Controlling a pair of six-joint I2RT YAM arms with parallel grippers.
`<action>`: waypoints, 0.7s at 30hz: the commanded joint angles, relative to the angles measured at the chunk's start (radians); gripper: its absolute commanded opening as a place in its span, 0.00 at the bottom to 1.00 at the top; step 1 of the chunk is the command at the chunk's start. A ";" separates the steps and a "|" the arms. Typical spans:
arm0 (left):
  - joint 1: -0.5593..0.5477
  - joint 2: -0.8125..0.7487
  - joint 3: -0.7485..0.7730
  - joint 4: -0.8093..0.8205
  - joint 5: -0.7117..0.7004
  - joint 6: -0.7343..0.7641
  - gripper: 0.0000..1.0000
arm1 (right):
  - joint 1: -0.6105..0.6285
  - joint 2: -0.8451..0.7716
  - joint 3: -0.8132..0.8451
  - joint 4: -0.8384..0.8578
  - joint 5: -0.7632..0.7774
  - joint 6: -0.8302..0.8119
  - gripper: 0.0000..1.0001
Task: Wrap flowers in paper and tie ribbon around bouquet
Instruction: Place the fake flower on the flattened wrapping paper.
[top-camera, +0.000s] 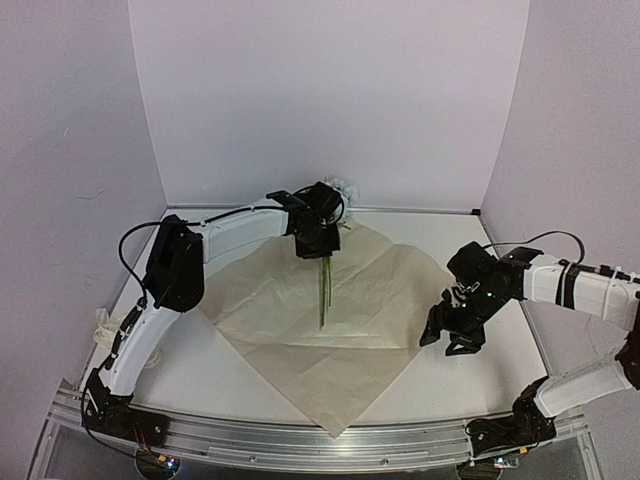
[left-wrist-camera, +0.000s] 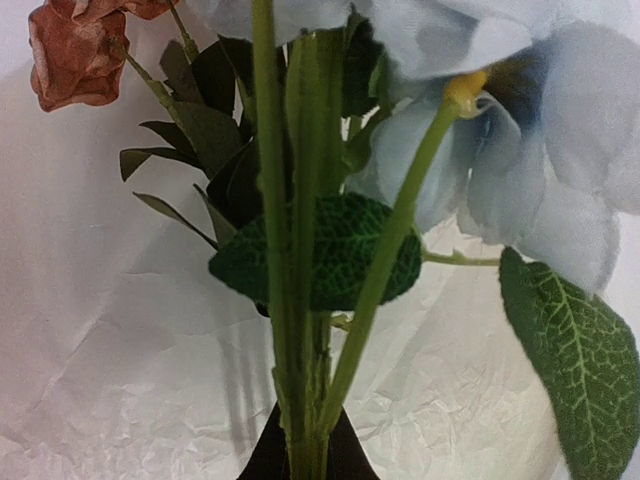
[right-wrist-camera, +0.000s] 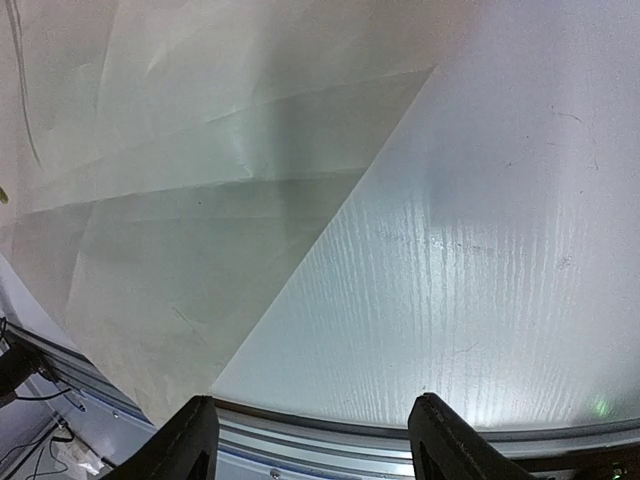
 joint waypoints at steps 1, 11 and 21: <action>-0.006 0.026 0.042 0.102 0.039 -0.025 0.00 | -0.016 0.016 -0.007 -0.020 -0.021 -0.023 0.67; -0.012 0.096 0.042 0.127 0.062 0.027 0.00 | -0.019 0.103 0.010 -0.018 -0.012 -0.046 0.67; -0.013 0.013 -0.058 0.174 0.050 0.020 0.45 | -0.021 0.131 0.052 -0.022 0.003 -0.055 0.69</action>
